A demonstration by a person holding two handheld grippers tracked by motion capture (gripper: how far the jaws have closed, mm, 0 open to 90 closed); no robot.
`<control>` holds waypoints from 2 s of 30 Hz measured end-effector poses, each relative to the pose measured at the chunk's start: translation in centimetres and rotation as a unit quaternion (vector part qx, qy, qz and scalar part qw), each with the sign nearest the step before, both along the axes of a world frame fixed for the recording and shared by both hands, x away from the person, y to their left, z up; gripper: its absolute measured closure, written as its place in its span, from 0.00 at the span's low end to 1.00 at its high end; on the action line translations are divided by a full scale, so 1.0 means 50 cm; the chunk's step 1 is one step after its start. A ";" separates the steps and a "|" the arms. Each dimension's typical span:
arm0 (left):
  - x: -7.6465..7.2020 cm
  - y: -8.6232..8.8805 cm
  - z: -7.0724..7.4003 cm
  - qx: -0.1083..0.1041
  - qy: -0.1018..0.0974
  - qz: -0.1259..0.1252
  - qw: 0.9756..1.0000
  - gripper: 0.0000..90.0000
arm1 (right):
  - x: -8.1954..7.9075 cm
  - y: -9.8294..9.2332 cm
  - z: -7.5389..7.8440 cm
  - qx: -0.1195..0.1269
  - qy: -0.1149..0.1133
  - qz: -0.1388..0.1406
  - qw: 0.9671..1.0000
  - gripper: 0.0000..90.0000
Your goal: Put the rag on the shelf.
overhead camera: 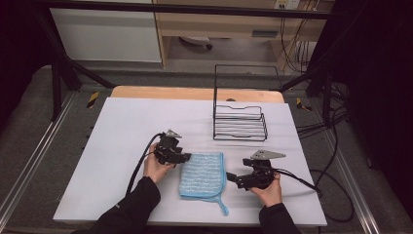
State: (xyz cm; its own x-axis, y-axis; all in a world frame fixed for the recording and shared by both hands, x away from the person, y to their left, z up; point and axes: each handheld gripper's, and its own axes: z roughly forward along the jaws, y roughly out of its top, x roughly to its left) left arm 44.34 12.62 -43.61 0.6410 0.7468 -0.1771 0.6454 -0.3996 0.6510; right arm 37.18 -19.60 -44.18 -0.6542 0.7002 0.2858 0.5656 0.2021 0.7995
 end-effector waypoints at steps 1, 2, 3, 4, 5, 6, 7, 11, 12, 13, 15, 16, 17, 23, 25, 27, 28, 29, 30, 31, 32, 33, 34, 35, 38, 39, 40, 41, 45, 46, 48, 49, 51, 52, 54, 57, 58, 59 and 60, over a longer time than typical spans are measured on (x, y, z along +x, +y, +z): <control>-0.001 0.000 -0.002 -0.003 0.003 -0.001 1.000 0.62 | 0.000 0.000 0.000 -0.001 0.001 0.000 1.000 0.03; -0.001 0.000 -0.003 -0.005 0.005 0.000 1.000 0.64 | 0.001 0.000 -0.001 -0.002 0.002 0.000 1.000 0.03; -0.001 0.002 -0.003 -0.005 0.009 -0.002 1.000 0.65 | 0.001 0.001 -0.001 -0.003 0.003 0.000 1.000 0.03; -0.001 0.003 -0.002 -0.006 0.014 -0.001 1.000 0.67 | 0.001 0.001 -0.001 -0.005 0.004 0.000 1.000 0.03; -0.001 0.004 -0.003 -0.010 0.017 0.000 1.000 0.69 | 0.001 0.001 -0.001 -0.005 0.005 -0.001 1.000 0.03; -0.002 0.006 -0.003 -0.012 0.022 -0.001 1.000 0.70 | 0.001 0.001 -0.001 -0.006 0.004 -0.001 1.000 0.02; -0.002 0.007 -0.004 -0.013 0.026 -0.001 1.000 0.71 | 0.001 0.000 -0.001 -0.007 0.004 -0.002 1.000 0.02; -0.002 0.006 -0.008 -0.024 0.040 -0.004 0.999 0.78 | 0.006 -0.001 0.004 -0.003 0.001 -0.006 1.000 0.01; -0.003 0.005 -0.009 -0.024 0.041 -0.006 0.999 0.80 | 0.008 0.000 0.006 -0.004 -0.003 -0.008 1.000 0.01; -0.004 0.004 -0.009 -0.021 0.041 -0.009 0.999 0.81 | 0.011 0.002 0.008 -0.007 -0.004 -0.009 1.000 0.01; -0.005 0.002 -0.009 -0.019 0.039 -0.010 0.999 0.83 | 0.019 0.009 0.012 -0.013 -0.005 -0.015 1.000 0.01; -0.006 0.001 -0.009 -0.018 0.039 -0.011 0.999 0.84 | 0.025 0.013 0.014 -0.017 -0.003 -0.019 1.000 0.02; -0.006 0.000 -0.009 -0.016 0.037 -0.012 0.999 0.85 | 0.031 0.017 0.015 -0.018 -0.003 -0.019 1.000 0.02; -0.015 -0.002 -0.009 -0.006 0.024 -0.016 1.000 0.86 | 0.072 0.047 0.012 -0.027 0.002 -0.011 1.000 0.09; -0.015 0.001 -0.011 -0.013 0.025 -0.015 0.999 0.86 | 0.088 0.057 0.009 -0.030 0.005 -0.013 0.999 0.12; -0.012 0.003 -0.012 -0.019 0.029 -0.015 0.999 0.86 | 0.104 0.067 0.003 -0.037 0.010 -0.014 0.999 0.15; -0.012 0.004 -0.012 -0.018 0.030 -0.018 0.999 0.86 | 0.111 0.072 0.000 -0.035 0.012 -0.014 0.999 0.18; -0.012 0.005 -0.013 -0.019 0.029 -0.018 0.999 0.86 | 0.118 0.075 -0.004 -0.033 0.013 -0.017 0.999 0.21; -0.012 0.005 -0.013 -0.020 0.030 -0.017 0.999 0.86 | 0.124 0.078 -0.009 -0.034 0.015 -0.021 0.999 0.23; -0.013 0.005 -0.013 -0.021 0.029 -0.016 0.999 0.86 | 0.129 0.081 -0.013 -0.038 0.019 -0.027 0.999 0.26; -0.013 0.005 -0.013 -0.021 0.027 -0.016 0.999 0.86 | 0.133 0.084 -0.017 -0.040 0.023 -0.026 0.999 0.32; -0.014 0.004 -0.014 -0.020 0.026 -0.015 0.999 0.86 | 0.136 0.086 -0.022 -0.043 0.027 -0.024 0.998 0.34; -0.014 0.004 -0.014 -0.020 0.024 -0.016 0.999 0.86 | 0.138 0.089 -0.025 -0.047 0.029 -0.024 0.998 0.36; -0.014 0.004 -0.014 -0.018 0.023 -0.018 0.999 0.86 | 0.139 0.090 -0.028 -0.047 0.032 -0.023 0.998 0.40; -0.015 0.004 -0.014 -0.018 0.022 -0.018 0.999 0.86 | 0.135 0.092 -0.030 -0.046 0.041 -0.023 0.998 0.50; -0.016 0.003 -0.014 -0.017 0.020 -0.017 1.000 0.86 | 0.133 0.092 -0.029 -0.045 0.042 -0.019 0.998 0.53; -0.016 0.002 -0.013 -0.015 0.019 -0.017 1.000 0.86 | 0.131 0.093 -0.029 -0.045 0.048 -0.017 0.998 0.56; -0.017 0.002 -0.013 -0.015 0.018 -0.017 1.000 0.86 | 0.128 0.093 -0.029 -0.043 0.051 -0.016 0.998 0.58; -0.018 0.002 -0.013 -0.012 0.017 -0.018 1.000 0.86 | 0.123 0.096 -0.029 -0.032 0.072 -0.013 0.997 0.65; -0.017 0.002 -0.013 -0.014 0.017 -0.017 1.000 0.86 | 0.123 0.096 -0.029 -0.031 0.075 -0.013 0.997 0.66; -0.017 0.002 -0.014 -0.016 0.017 -0.017 1.000 0.86 | 0.122 0.096 -0.028 -0.027 0.085 -0.013 0.996 0.69; -0.017 0.003 -0.014 -0.017 0.018 -0.017 1.000 0.86 | 0.122 0.096 -0.028 -0.026 0.088 -0.013 0.996 0.71; -0.017 0.003 -0.014 -0.019 0.018 -0.016 1.000 0.86 | 0.121 0.097 -0.028 -0.024 0.093 -0.011 0.995 0.74; -0.017 0.004 -0.014 -0.020 0.018 -0.017 0.999 0.86 | 0.121 0.097 -0.028 -0.023 0.096 -0.011 0.995 0.75; -0.016 0.004 -0.014 -0.020 0.019 -0.018 0.999 0.86 | 0.120 0.098 -0.029 -0.020 0.099 -0.008 0.995 0.79; -0.016 0.005 -0.015 -0.023 0.021 -0.017 0.999 0.86 | 0.121 0.098 -0.030 -0.017 0.104 -0.007 0.994 0.83; -0.015 0.007 -0.015 -0.025 0.023 -0.018 0.999 0.87 | 0.122 0.098 -0.030 -0.017 0.104 -0.008 0.994 0.84; -0.015 0.007 -0.015 -0.028 0.025 -0.017 0.999 0.87 | 0.122 0.098 -0.030 -0.016 0.105 -0.008 0.994 0.85; -0.015 0.008 -0.015 -0.029 0.025 -0.015 0.999 0.88 | 0.122 0.098 -0.030 -0.015 0.106 -0.009 0.994 0.85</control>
